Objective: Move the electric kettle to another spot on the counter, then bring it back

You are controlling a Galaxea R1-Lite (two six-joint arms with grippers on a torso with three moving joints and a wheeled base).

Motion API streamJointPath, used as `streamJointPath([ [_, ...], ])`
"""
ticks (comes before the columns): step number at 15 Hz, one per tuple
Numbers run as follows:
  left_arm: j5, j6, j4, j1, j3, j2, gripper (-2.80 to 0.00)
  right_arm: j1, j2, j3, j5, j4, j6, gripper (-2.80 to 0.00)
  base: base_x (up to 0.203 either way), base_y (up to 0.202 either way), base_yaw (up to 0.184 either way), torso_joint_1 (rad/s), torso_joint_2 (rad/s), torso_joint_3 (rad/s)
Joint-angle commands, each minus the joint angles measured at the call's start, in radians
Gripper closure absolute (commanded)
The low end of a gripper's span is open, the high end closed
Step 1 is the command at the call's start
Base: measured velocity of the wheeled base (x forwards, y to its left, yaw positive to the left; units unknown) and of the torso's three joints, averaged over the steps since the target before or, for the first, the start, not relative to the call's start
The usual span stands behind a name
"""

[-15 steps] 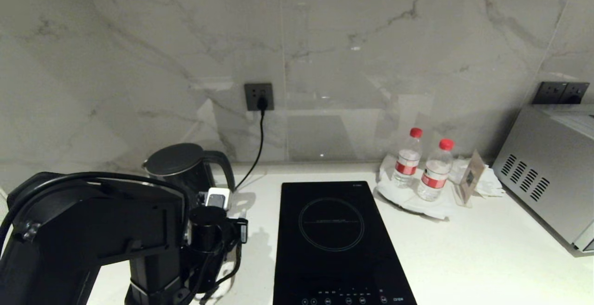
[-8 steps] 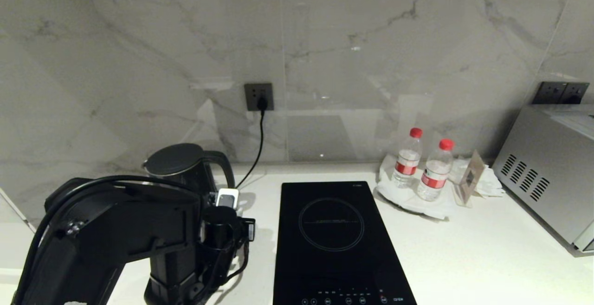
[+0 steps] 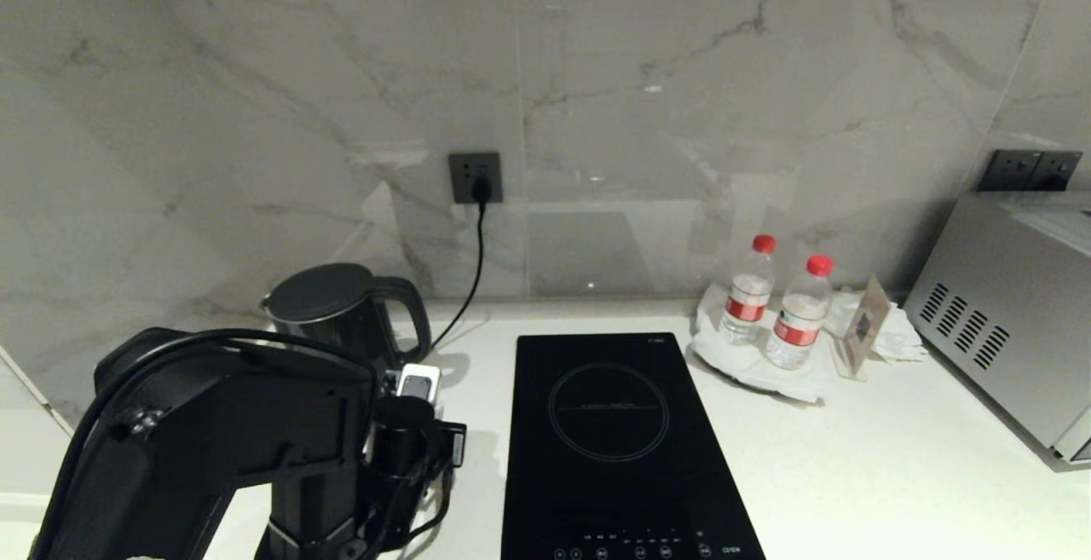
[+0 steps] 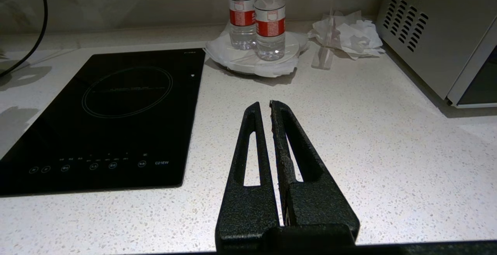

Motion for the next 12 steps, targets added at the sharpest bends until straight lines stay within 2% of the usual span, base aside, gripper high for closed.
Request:
streamJointPath([
  [1,-0.005,-0.013,-0.010,-0.002,0.144,-0.124,0.00,0.000,0.002,0.000,0.000,0.000,0.000,0.00,0.000,0.000,0.000,0.000,0.00,0.000],
  [4,-0.020,-0.039,-0.010,-0.009,0.267,-0.362,0.00,0.000,0.002,0.000,0.000,0.000,0.000,0.00,0.000,0.000,0.000,0.000,0.00,0.000],
  [8,-0.009,-0.048,-0.010,-0.074,0.451,-0.674,0.00,0.000,0.002,0.000,0.000,0.000,0.000,0.00,0.000,0.000,0.000,0.000,0.00,0.000],
  [10,0.083,-0.042,-0.008,-0.078,0.494,-0.786,0.00,0.000,0.002,0.000,0.000,0.000,0.000,0.00,0.000,0.000,0.000,0.000,0.00,0.000],
  [12,0.145,-0.037,0.057,-0.081,0.502,-0.934,0.00,0.000,0.002,0.000,0.000,0.000,0.000,0.00,0.000,0.000,0.000,0.000,0.00,0.000],
])
